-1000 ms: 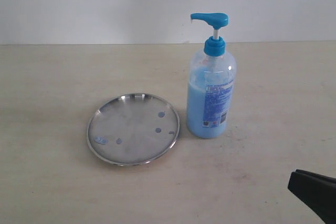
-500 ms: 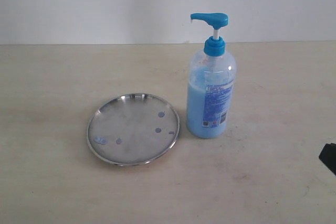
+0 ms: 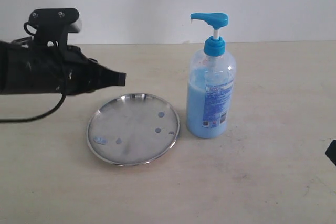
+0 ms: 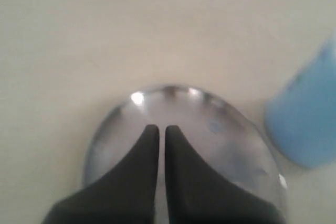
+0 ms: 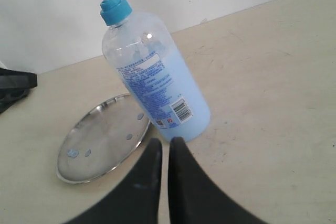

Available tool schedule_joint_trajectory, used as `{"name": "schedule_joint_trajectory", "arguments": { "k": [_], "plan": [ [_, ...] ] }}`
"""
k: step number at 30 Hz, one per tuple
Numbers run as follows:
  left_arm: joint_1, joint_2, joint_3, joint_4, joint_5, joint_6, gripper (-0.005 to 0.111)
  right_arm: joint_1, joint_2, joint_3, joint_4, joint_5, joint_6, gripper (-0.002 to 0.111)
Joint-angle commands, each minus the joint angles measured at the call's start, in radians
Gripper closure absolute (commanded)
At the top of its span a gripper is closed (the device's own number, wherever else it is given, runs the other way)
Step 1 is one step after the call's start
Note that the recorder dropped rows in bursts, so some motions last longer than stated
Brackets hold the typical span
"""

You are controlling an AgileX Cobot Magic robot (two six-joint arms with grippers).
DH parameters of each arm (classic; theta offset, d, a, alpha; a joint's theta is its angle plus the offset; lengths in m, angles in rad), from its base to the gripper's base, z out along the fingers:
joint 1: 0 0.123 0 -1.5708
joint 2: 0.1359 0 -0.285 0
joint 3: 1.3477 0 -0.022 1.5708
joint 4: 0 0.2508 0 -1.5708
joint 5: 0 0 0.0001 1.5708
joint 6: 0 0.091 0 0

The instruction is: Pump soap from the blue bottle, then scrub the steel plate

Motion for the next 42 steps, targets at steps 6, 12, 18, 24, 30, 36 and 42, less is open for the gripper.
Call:
{"name": "schedule_joint_trajectory", "arguments": {
  "k": [6, 12, 18, 24, 30, 36, 42],
  "plan": [
    [0.024, 0.048, -0.039, -0.006, -0.230, 0.296, 0.103, -0.004, -0.004, 0.005, -0.003, 0.001, 0.001, 0.107],
    [0.024, 0.028, -0.007, -0.006, -0.262, -0.179, 0.103, -0.004, -0.004, 0.005, -0.003, 0.001, 0.001, 0.107],
    [0.024, -0.001, 0.033, -0.006, -0.049, -0.785, 0.103, -0.004, -0.004, 0.005, -0.003, 0.001, 0.001, 0.107],
    [0.046, -0.001, 0.033, -0.006, -0.023, -1.195, 0.103, -0.004, -0.004, 0.005, -0.003, 0.001, 0.001, 0.107],
    [0.171, 0.001, 0.033, -0.006, -0.090, -1.725, 0.103, -0.004, -0.004, 0.005, -0.003, 0.001, 0.001, 0.107],
    [0.234, -0.001, 0.033, 0.509, -0.319, -1.688, 0.103, -0.004, -0.004, 0.005, -0.003, 0.001, 0.001, 0.107],
    [0.247, -0.001, 0.010, 1.535, -0.346, -1.536, 0.103, -0.004, -0.004, 0.005, -0.003, 0.001, 0.001, 0.107]
  ]
}}
